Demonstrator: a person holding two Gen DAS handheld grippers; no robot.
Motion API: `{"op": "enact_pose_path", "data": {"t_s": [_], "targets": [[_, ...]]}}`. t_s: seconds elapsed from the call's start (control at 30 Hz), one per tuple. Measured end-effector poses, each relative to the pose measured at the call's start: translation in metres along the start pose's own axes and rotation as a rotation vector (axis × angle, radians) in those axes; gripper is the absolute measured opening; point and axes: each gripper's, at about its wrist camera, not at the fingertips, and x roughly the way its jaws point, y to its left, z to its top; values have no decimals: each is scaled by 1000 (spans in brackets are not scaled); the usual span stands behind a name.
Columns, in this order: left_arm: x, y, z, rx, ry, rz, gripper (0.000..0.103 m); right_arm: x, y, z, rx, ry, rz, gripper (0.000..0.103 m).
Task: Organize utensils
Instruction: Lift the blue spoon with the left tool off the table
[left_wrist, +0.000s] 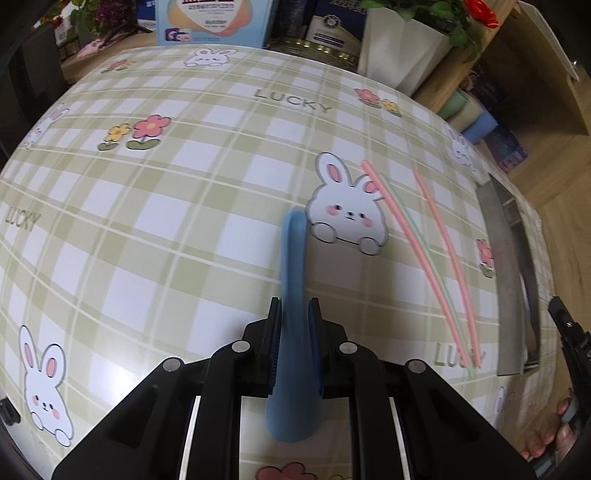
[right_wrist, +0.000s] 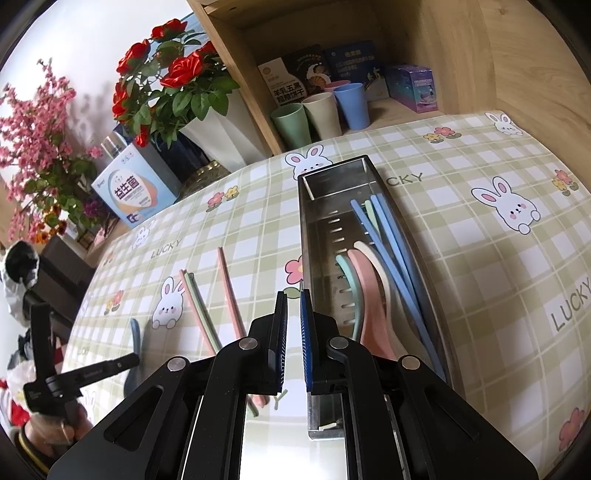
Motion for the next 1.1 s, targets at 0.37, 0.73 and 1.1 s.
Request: {"op": "enact_pose_path", "data": {"t_s": [0.37, 0.73, 1.1], "targets": [[-6, -12, -2, 39, -9, -23, 14, -3, 2, -1, -4, -1, 7, 8], [1, -2, -6, 69, 14, -9, 14, 3, 38, -11, -100, 45, 68, 8], [1, -22, -17, 118, 52, -90, 0, 12, 68, -29, -182, 107, 104, 8]]}}
